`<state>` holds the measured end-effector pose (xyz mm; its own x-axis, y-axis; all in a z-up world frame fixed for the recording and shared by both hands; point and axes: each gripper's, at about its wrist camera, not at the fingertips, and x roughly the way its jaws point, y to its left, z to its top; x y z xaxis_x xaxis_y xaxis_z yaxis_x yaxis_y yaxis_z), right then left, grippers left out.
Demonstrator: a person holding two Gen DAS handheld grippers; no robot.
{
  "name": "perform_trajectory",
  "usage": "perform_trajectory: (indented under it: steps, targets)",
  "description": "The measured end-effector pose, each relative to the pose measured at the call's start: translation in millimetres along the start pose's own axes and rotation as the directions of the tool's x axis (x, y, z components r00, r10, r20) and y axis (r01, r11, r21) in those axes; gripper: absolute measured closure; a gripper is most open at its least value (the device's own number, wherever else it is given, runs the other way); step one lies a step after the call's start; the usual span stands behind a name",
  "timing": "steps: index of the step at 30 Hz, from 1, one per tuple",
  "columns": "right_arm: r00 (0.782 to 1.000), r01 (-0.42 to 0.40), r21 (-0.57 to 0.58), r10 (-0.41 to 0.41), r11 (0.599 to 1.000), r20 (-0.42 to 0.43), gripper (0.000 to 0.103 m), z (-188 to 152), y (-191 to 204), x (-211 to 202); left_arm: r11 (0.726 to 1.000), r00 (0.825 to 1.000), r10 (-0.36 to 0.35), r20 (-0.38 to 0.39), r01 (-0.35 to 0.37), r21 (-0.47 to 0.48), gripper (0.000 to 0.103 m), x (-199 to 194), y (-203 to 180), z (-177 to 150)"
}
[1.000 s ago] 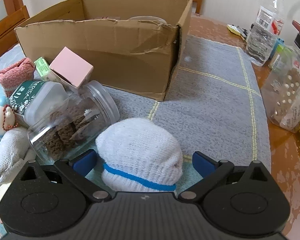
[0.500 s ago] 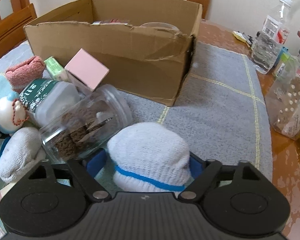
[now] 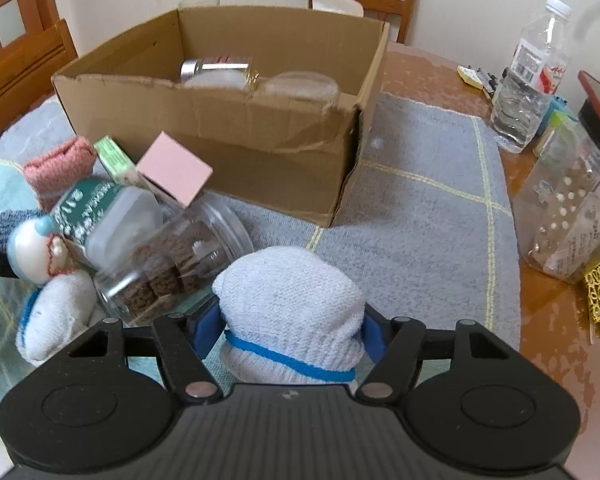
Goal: Organize objects
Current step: 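Grasp the grey sock with the left tool while the right tool grasps the white sock, then drop both socks into the cardboard box and open both tools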
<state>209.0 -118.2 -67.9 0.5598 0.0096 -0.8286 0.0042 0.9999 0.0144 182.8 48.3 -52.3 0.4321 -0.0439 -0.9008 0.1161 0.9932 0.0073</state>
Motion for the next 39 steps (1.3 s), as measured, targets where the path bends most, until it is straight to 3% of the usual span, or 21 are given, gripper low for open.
perform_trajectory:
  steps: [8, 18, 23, 29, 34, 39]
  targets:
    - [0.998, -0.055, 0.012, 0.056, 0.998, -0.004, 0.030, 19, -9, -29, 0.994, 1.000, -0.019, 0.012, 0.018, 0.109, 0.032, -39, -1, 20]
    - [0.995, -0.099, -0.085, 0.102, 0.991, 0.025, 0.030, 55, -1, -58, 0.980, 0.994, -0.089, 0.056, 0.077, 0.186, 0.032, -76, -6, 63]
    - [0.993, -0.106, -0.079, 0.111, 0.991, 0.049, 0.030, 76, 7, -65, 0.959, 0.986, -0.141, 0.084, 0.115, 0.259, 0.032, -76, -6, 92]
    - [0.995, -0.048, -0.050, 0.052, 0.998, 0.085, 0.030, 101, 13, -68, 0.934, 0.974, -0.185, 0.127, 0.135, 0.330, 0.032, -73, -10, 134]
    - [0.994, -0.022, -0.030, 0.025, 0.999, 0.109, 0.030, 125, 9, -72, 0.934, 0.971, -0.200, 0.132, 0.148, 0.326, 0.032, -60, -16, 163]
    - [0.992, -0.026, -0.065, 0.034, 0.998, 0.120, 0.030, 142, 3, -68, 0.942, 0.972, -0.190, 0.135, 0.142, 0.304, 0.031, -44, -24, 172]
